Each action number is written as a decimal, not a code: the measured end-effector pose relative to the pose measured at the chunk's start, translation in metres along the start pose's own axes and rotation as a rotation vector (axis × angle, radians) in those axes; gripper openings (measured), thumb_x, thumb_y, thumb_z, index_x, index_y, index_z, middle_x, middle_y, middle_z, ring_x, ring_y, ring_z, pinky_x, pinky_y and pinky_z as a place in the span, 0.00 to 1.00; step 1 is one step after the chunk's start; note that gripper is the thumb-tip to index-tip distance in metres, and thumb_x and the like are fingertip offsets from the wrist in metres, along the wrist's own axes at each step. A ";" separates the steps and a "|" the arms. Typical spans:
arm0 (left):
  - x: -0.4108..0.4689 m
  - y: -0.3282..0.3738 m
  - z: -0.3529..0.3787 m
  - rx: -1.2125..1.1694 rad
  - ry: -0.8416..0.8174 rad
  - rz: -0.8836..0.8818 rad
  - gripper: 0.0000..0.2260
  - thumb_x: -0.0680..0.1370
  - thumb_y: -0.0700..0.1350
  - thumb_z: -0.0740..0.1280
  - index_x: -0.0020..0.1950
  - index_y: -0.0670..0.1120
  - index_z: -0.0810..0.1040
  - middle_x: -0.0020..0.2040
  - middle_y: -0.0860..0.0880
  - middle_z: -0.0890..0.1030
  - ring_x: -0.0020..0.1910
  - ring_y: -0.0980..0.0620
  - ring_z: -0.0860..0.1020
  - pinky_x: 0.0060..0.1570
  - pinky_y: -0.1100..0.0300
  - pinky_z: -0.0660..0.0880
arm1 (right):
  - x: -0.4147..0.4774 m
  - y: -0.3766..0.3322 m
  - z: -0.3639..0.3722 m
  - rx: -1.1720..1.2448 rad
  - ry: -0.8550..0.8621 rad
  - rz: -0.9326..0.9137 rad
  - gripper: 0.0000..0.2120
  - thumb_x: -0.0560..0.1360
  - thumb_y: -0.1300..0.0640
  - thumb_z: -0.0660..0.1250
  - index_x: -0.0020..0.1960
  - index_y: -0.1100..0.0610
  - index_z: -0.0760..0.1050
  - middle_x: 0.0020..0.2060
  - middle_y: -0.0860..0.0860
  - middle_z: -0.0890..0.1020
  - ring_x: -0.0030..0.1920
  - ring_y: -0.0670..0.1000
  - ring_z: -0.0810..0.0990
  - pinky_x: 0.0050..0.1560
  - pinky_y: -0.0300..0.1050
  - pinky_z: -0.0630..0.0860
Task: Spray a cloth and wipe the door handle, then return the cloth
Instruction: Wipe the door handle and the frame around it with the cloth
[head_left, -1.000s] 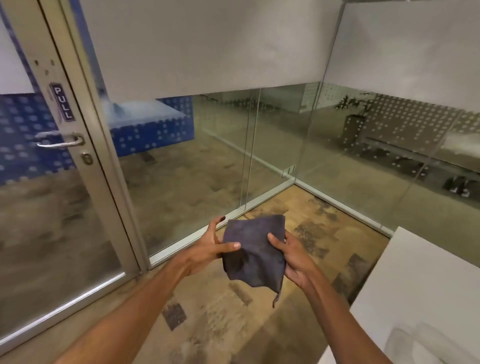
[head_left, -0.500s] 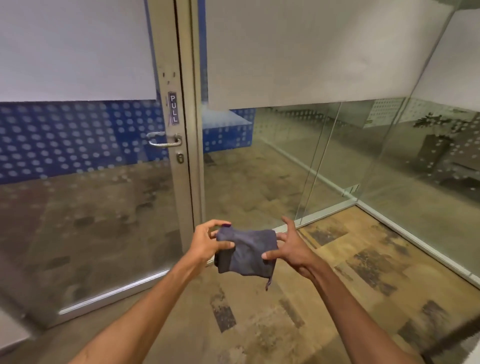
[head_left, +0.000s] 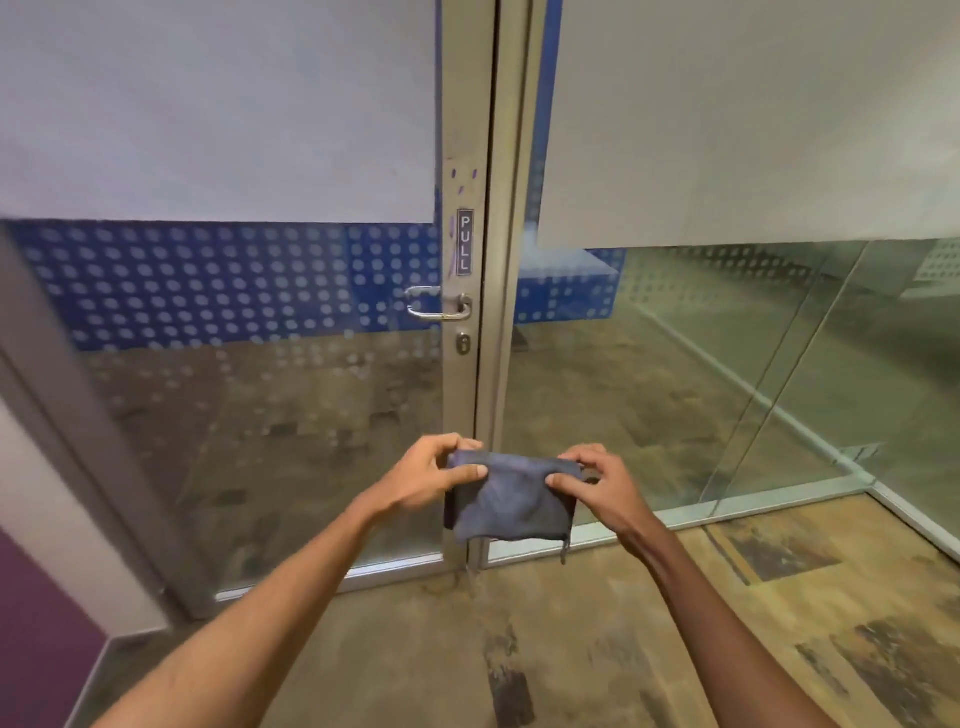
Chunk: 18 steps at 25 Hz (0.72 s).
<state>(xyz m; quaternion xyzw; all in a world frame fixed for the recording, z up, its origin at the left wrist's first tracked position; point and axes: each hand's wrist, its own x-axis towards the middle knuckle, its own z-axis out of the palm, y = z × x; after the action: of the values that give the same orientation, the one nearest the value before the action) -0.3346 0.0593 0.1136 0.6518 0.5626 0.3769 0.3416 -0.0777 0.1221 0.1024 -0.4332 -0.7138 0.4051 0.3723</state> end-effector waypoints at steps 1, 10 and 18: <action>0.009 0.000 -0.005 -0.140 -0.008 -0.055 0.05 0.78 0.43 0.73 0.43 0.49 0.79 0.44 0.56 0.82 0.44 0.59 0.79 0.44 0.68 0.76 | 0.017 -0.002 0.002 0.141 -0.039 0.021 0.06 0.69 0.63 0.74 0.43 0.54 0.81 0.41 0.48 0.80 0.41 0.45 0.78 0.43 0.32 0.73; 0.069 -0.007 -0.049 -0.654 0.173 -0.372 0.14 0.74 0.40 0.75 0.58 0.38 0.81 0.54 0.38 0.84 0.52 0.44 0.82 0.56 0.49 0.78 | 0.140 -0.008 0.037 0.698 -0.246 0.253 0.05 0.76 0.62 0.67 0.41 0.60 0.77 0.37 0.54 0.85 0.37 0.49 0.84 0.35 0.40 0.80; 0.127 -0.009 -0.097 0.217 0.500 -0.153 0.05 0.73 0.37 0.75 0.47 0.43 0.83 0.40 0.47 0.84 0.45 0.45 0.83 0.41 0.59 0.76 | 0.213 -0.018 0.132 0.470 0.263 0.404 0.10 0.76 0.53 0.69 0.44 0.57 0.70 0.35 0.52 0.72 0.36 0.51 0.71 0.32 0.39 0.67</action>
<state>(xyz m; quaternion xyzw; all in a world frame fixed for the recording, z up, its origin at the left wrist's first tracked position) -0.4133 0.1885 0.1668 0.5270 0.7140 0.4367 0.1478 -0.2738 0.2786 0.1053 -0.5169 -0.4465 0.5649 0.4630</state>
